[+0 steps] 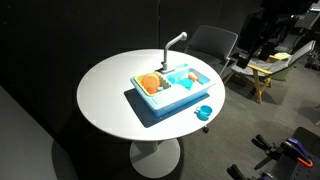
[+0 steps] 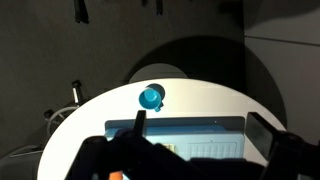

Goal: Pick up the blue mug from the dish rack and put it on the table

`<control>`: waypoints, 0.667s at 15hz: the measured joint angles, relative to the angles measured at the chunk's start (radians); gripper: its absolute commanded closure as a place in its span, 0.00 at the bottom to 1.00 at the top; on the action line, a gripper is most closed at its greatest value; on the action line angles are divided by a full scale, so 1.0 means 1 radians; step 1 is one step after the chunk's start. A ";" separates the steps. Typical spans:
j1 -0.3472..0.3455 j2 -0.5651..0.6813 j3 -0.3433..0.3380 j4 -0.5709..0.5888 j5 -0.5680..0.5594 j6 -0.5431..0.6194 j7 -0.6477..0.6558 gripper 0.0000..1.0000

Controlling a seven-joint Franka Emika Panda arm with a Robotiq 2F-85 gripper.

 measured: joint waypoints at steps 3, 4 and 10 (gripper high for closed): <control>-0.004 -0.012 0.000 -0.003 0.000 0.000 0.001 0.00; -0.004 -0.015 0.000 -0.003 0.000 0.000 0.001 0.00; -0.005 -0.017 0.000 -0.004 0.000 0.000 0.001 0.00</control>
